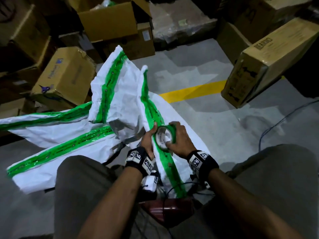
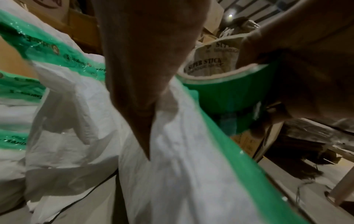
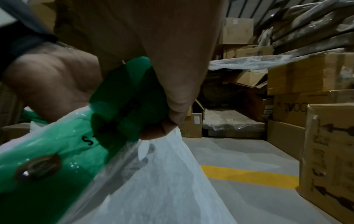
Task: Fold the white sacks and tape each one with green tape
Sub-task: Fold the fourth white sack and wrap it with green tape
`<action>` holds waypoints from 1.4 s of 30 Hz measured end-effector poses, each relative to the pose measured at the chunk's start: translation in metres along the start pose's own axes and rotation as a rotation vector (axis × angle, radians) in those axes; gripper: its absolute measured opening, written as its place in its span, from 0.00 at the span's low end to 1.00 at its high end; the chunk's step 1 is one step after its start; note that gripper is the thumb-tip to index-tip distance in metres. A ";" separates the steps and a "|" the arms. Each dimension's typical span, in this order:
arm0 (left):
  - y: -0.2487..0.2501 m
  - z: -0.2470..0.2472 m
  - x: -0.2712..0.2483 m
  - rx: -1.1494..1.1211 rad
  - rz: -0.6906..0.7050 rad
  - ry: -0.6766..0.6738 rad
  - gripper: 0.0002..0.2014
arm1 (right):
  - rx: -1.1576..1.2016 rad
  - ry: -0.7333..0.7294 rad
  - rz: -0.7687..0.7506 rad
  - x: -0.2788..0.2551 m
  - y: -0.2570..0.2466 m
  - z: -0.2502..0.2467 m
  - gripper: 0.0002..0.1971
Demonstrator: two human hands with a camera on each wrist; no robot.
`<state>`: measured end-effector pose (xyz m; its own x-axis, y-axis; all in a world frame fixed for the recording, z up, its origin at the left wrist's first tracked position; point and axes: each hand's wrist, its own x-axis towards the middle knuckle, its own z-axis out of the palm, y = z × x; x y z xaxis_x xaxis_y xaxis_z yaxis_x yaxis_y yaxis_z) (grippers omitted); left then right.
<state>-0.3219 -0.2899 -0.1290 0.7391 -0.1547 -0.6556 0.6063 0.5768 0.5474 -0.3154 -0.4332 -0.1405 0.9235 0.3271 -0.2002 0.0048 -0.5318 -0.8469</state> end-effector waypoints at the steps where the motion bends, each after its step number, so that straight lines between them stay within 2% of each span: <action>1: -0.006 -0.004 0.006 -0.001 -0.017 0.036 0.32 | -0.033 -0.053 0.005 -0.002 0.001 0.001 0.36; 4: 0.000 -0.011 0.015 0.099 -0.060 0.125 0.39 | -0.138 -0.184 -0.003 -0.003 0.004 0.000 0.38; 5: 0.005 -0.003 0.010 0.169 -0.073 0.181 0.38 | -0.188 -0.217 -0.022 -0.004 0.002 -0.001 0.39; 6: 0.009 0.000 0.011 0.239 -0.056 0.271 0.33 | -0.244 -0.235 -0.038 -0.004 0.000 -0.004 0.39; 8: 0.012 -0.003 0.017 0.308 0.042 0.490 0.15 | -0.380 -0.223 -0.046 -0.005 -0.006 -0.013 0.39; 9: 0.015 -0.001 0.015 0.327 0.085 0.561 0.13 | -0.449 -0.210 -0.032 -0.006 -0.009 -0.019 0.39; 10: 0.018 -0.009 0.028 0.354 0.127 0.638 0.20 | -0.505 -0.211 -0.010 -0.007 -0.011 -0.025 0.39; 12: 0.030 -0.032 0.053 0.354 0.123 0.707 0.41 | -0.588 -0.310 0.023 -0.010 -0.011 -0.037 0.39; 13: 0.033 -0.070 0.094 0.324 0.110 0.701 0.46 | -0.626 -0.392 0.029 -0.011 -0.011 -0.042 0.40; 14: 0.041 -0.085 0.113 0.322 0.090 0.659 0.48 | -0.647 -0.466 0.033 -0.013 -0.010 -0.046 0.42; 15: 0.051 -0.080 0.112 0.327 0.061 0.585 0.45 | -0.653 -0.518 0.032 -0.016 -0.011 -0.048 0.44; 16: 0.059 -0.070 0.103 0.318 0.055 0.527 0.37 | -0.670 -0.542 0.019 -0.019 -0.011 -0.048 0.46; 18: 0.069 -0.028 0.063 0.222 0.065 0.384 0.18 | -0.770 -0.482 -0.036 -0.027 -0.009 -0.041 0.48; 19: 0.068 -0.015 0.051 0.149 0.097 0.306 0.15 | -0.819 -0.412 -0.060 -0.031 -0.006 -0.036 0.47; 21: 0.058 -0.001 0.036 0.038 0.138 0.136 0.15 | -0.834 -0.313 -0.070 -0.034 0.004 -0.025 0.45; 22: 0.049 0.001 0.028 -0.002 0.157 0.079 0.16 | -0.814 -0.321 -0.053 -0.034 0.008 -0.022 0.45; 25: 0.006 -0.005 0.009 -0.018 0.137 0.025 0.20 | -0.779 -0.413 -0.008 -0.030 0.014 -0.017 0.43; 27: -0.024 -0.004 0.003 0.158 0.093 0.047 0.20 | -0.802 -0.421 -0.008 -0.031 0.017 -0.016 0.40; 29: -0.044 -0.001 -0.002 0.316 0.057 0.159 0.20 | -0.798 -0.446 0.010 -0.033 0.019 -0.014 0.39; 32: -0.053 -0.005 0.005 0.309 0.108 0.354 0.16 | -0.704 -0.438 0.058 -0.030 0.014 -0.016 0.42; 34: -0.053 -0.005 0.010 0.259 0.177 0.450 0.18 | -0.599 -0.351 0.078 -0.027 0.007 -0.021 0.45; 36: -0.044 -0.001 0.015 0.275 0.226 0.515 0.19 | -0.463 -0.200 0.072 -0.029 0.001 -0.029 0.44; 39: -0.011 0.008 0.030 0.287 0.275 0.527 0.16 | -0.297 0.010 0.018 -0.036 -0.007 -0.041 0.37; 42: 0.026 0.016 0.040 0.348 0.274 0.509 0.24 | -0.160 0.086 -0.058 -0.039 -0.014 -0.059 0.42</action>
<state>-0.2717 -0.2938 -0.1322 0.7004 0.4069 -0.5864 0.5392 0.2366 0.8083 -0.3288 -0.4845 -0.0923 0.9494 0.2961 -0.1046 0.1133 -0.6336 -0.7653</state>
